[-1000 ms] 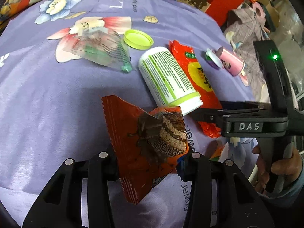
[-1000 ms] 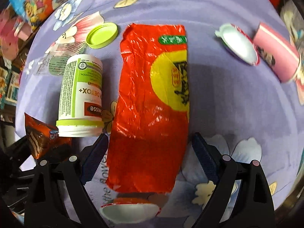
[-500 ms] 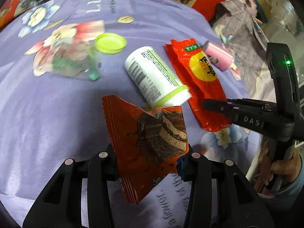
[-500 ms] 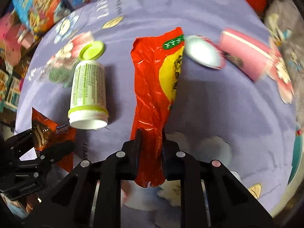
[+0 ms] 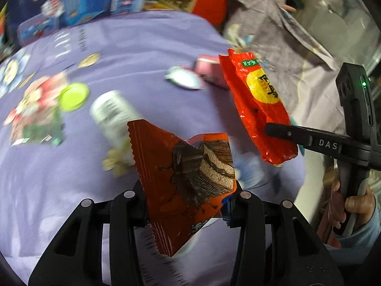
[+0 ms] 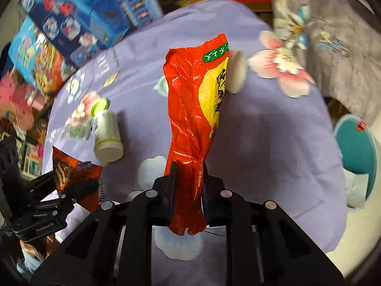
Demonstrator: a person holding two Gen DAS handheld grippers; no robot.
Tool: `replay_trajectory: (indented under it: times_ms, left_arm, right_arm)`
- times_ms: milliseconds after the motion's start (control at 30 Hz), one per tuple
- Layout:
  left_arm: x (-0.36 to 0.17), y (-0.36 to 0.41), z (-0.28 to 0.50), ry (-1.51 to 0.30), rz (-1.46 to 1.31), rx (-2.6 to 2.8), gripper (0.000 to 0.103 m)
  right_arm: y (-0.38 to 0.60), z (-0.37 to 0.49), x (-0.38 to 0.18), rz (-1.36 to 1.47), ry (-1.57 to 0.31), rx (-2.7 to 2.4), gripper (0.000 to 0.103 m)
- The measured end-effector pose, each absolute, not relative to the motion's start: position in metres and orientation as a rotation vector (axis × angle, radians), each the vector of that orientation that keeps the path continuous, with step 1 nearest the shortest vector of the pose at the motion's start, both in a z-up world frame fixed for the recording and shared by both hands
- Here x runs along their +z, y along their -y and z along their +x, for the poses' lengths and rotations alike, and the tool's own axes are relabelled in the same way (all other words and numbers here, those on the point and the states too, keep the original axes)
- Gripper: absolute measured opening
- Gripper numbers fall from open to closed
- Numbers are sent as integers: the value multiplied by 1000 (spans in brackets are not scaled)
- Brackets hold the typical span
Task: Collect trash
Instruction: 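Carry both wrappers over the wastebasket and open the right gripper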
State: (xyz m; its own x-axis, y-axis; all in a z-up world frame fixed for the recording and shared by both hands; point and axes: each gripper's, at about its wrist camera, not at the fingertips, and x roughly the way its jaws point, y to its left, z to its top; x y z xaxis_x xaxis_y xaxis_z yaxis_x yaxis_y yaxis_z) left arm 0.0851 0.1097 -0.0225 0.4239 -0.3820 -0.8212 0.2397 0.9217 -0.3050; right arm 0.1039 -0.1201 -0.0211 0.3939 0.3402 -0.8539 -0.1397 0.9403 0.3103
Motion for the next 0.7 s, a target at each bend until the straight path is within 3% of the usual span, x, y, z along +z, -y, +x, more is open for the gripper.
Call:
replay_trajectory:
  times_ms: [700]
  left_arm:
    - [-19, 168, 123, -1120, 151, -791, 44]
  right_arm:
    - [396, 59, -39, 531, -1052, -68, 19]
